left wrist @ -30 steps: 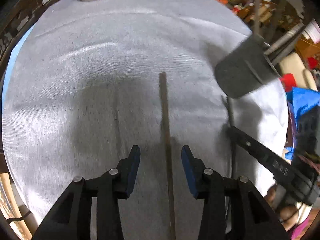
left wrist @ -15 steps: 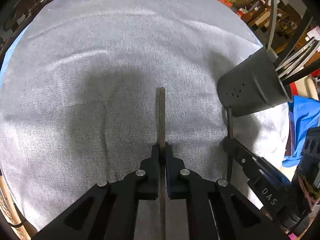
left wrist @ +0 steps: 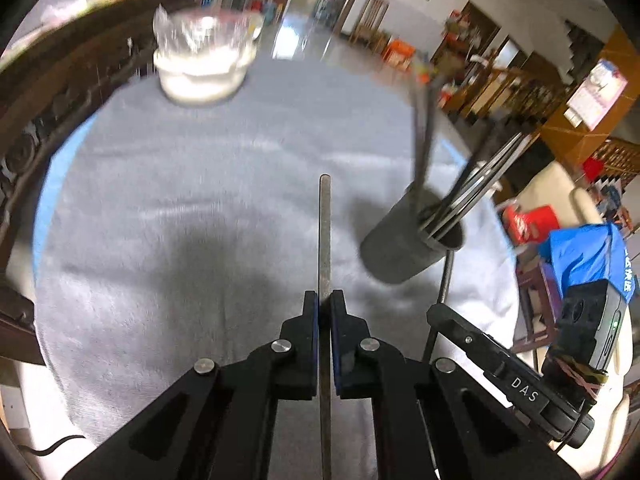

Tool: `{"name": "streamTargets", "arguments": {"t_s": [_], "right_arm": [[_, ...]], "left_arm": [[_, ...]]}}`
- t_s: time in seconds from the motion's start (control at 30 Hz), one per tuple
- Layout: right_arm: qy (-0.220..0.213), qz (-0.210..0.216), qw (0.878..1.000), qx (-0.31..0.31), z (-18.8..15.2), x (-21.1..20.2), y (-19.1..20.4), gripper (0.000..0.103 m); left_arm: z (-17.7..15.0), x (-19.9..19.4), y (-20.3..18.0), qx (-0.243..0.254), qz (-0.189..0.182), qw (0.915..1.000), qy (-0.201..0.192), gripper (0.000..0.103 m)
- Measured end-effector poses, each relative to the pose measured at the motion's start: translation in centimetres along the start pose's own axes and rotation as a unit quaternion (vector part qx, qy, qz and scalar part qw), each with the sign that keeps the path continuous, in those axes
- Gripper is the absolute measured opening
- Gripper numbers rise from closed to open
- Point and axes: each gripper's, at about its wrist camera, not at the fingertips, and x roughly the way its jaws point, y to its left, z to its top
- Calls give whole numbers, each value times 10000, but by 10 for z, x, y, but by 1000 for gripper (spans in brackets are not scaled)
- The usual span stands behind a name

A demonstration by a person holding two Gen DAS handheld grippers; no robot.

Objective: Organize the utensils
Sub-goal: 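Lift both grippers' chopsticks up over the grey cup and lower them in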

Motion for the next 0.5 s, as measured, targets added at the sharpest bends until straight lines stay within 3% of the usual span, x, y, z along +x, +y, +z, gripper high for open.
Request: {"name": "streamTargets", "arguments": {"t_s": [0.13,0.3,0.5], "right_arm": [[-705,128,9972,-228,11,-29,13,8],[-1579,126,9866,-404,31,-69,19,8],[-2194,76,9748,-399,58,-97,22,8]], "left_arm": [[8,-19,-16,174,-119,9981,-581,6],[22,-49,-50,453,-282,9894,-1347,6],[47,-60,-79,642,-409,9786,-1910,6]]}}
